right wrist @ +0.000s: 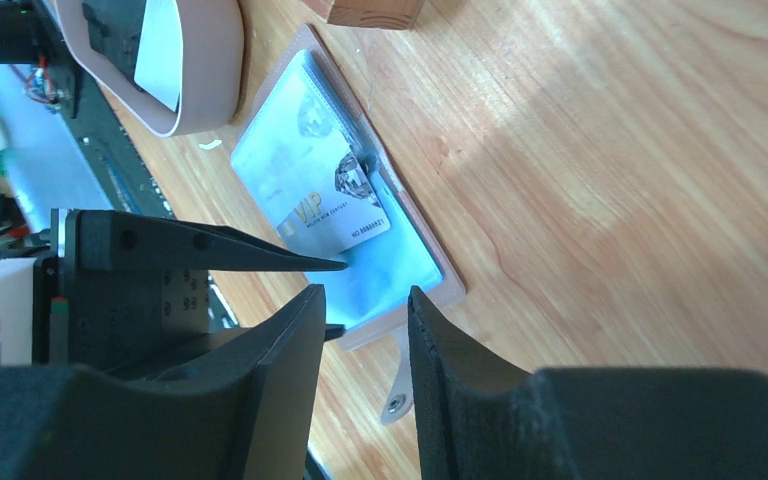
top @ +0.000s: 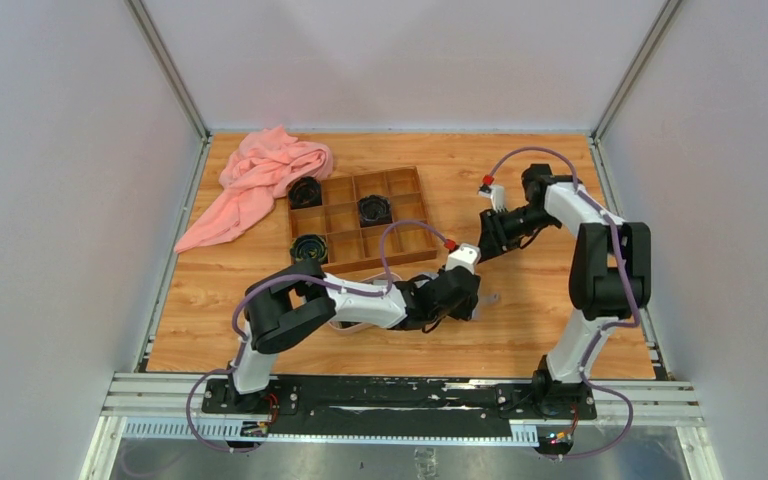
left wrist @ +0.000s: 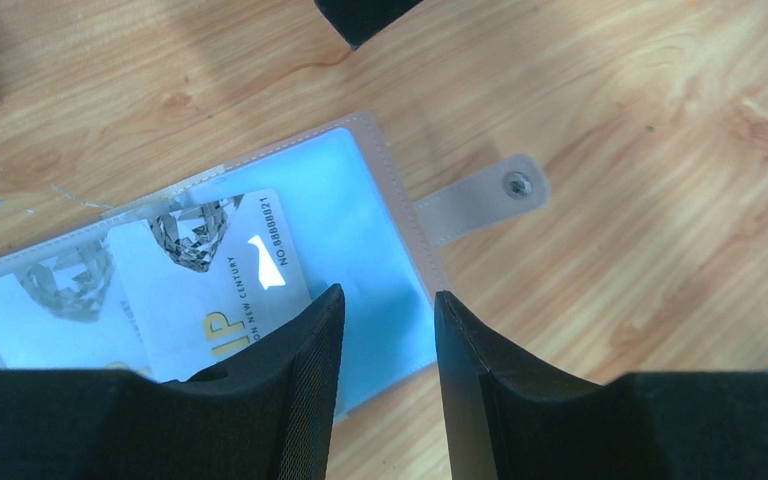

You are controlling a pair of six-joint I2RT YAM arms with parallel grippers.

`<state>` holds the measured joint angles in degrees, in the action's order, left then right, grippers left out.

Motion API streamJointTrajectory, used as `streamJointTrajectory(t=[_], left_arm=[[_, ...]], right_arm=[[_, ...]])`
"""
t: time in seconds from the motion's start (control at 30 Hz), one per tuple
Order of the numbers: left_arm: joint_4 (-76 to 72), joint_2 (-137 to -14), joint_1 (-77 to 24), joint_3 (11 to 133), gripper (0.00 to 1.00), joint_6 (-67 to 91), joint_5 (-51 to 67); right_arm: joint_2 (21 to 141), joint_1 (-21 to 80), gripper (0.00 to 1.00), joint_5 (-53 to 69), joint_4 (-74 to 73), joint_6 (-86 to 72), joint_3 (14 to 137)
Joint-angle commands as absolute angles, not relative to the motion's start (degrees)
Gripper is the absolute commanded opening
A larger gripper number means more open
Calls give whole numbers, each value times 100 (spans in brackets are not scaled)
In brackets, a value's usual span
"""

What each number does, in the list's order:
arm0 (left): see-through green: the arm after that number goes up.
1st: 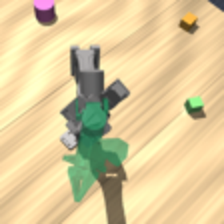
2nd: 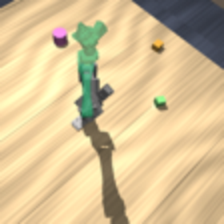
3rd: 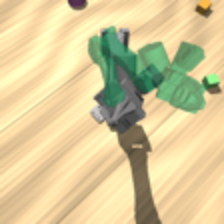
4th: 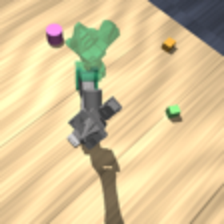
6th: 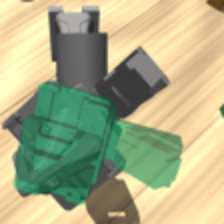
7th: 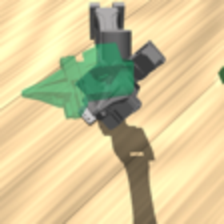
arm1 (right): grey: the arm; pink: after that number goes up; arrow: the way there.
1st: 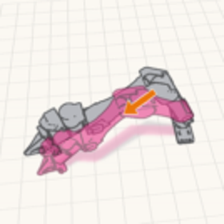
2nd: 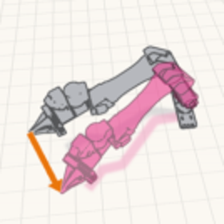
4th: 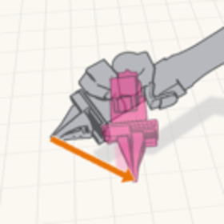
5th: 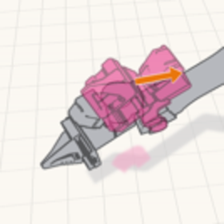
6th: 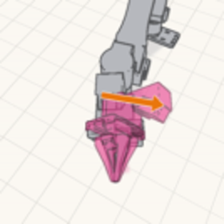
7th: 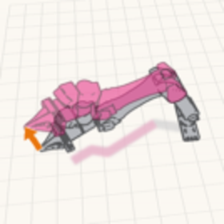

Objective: Put the credit cards into the card holder
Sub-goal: Insert the credit card into the card holder.

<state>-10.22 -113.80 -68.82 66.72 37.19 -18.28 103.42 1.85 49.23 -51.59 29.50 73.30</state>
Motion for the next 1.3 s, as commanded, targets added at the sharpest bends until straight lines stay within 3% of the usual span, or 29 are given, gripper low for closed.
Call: streamJointTrajectory(t=[0.0,0.13,0.23,0.27,0.33,0.4,0.5,0.57,0.67,1.27], left_arm=[[-975,-10668,-6896,6553,43,3230,-1493],[-963,-9999,-6892,6170,43,2567,-1489],[-960,-9549,-6891,5794,50,2185,-1656],[-961,-9427,-6879,5621,54,2074,-1742],[-969,-9202,-6829,5360,62,1928,-1869],[-980,-9005,-6669,5112,66,1918,-1805],[-991,-8921,-6259,4877,58,2122,-1372],[-989,-8965,-6084,4844,53,2237,-1196],[-1044,-9093,-5978,4850,50,2404,-1148],[-1241,-9981,-5625,4998,53,2956,-678]], right_arm=[[9334,115,39,4536,-4572,3207,6788],[7937,114,41,4336,-3622,3497,6053],[7481,110,79,4897,-3343,4227,5513],[7541,112,80,5054,-3223,4167,5326],[7909,138,68,5368,-3500,4346,5366],[8268,247,49,5290,-3913,4791,5482],[8401,441,34,4876,-3794,5400,5298],[8472,574,28,4577,-3486,4842,5229],[9040,748,17,4652,-4151,4127,5763],[10449,1211,14,4010,-4663,2666,6241]])
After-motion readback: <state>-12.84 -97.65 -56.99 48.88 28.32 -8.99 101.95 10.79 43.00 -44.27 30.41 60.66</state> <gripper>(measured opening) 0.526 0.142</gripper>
